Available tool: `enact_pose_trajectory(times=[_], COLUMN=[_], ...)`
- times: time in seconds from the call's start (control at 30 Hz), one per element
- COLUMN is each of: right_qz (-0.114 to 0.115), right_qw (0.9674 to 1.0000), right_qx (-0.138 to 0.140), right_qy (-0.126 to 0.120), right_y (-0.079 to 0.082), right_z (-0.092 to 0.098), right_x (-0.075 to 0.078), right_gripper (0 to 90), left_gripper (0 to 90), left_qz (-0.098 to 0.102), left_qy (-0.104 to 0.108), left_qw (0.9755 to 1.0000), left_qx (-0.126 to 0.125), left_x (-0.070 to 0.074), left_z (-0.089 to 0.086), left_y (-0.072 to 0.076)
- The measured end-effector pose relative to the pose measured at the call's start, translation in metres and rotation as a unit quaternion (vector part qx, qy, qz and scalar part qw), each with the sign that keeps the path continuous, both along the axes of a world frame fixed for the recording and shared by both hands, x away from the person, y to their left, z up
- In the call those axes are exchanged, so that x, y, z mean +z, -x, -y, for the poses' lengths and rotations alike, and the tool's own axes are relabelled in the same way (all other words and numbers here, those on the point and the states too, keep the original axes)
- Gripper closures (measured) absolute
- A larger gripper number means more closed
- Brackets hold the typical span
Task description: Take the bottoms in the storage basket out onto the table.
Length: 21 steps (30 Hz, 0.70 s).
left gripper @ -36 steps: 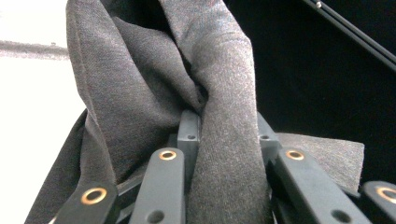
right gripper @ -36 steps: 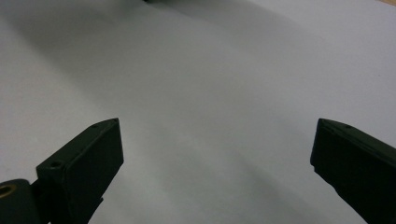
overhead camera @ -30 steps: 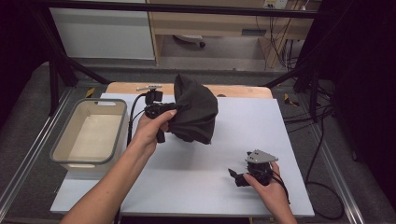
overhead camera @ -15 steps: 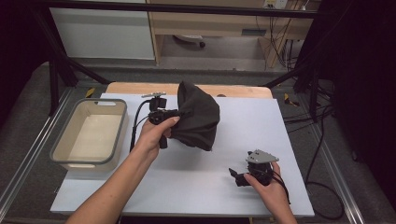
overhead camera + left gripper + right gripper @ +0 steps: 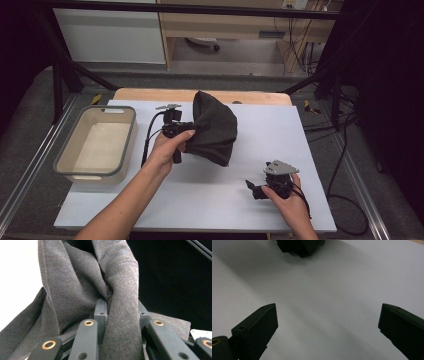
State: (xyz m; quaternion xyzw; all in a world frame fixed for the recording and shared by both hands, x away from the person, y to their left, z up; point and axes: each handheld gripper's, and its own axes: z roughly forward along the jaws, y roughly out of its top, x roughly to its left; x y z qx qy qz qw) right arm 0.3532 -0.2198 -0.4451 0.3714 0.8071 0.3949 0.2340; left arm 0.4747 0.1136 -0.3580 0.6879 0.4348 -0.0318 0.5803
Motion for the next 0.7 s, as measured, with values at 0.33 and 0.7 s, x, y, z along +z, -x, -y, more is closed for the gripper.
enact_pose_trajectory(times=[0.33, 0.7], right_qz=[0.000, 0.004], right_qw=[1.0000, 0.9999], right_qx=[-0.003, -0.010], right_qy=[0.003, 0.005], right_y=[0.000, 0.000], right_z=[0.000, 0.002], right_x=[0.000, 0.001], right_gripper=[3.3, 3.3], left_gripper=[70.4, 69.9], left_qz=[-0.003, 0.002], left_qy=[-0.003, -0.016], left_qw=[0.9999, 0.9996], left_qx=[-0.010, -0.022], left_x=[-0.012, -0.023], left_z=[0.004, 0.008], left_y=[0.005, 0.013])
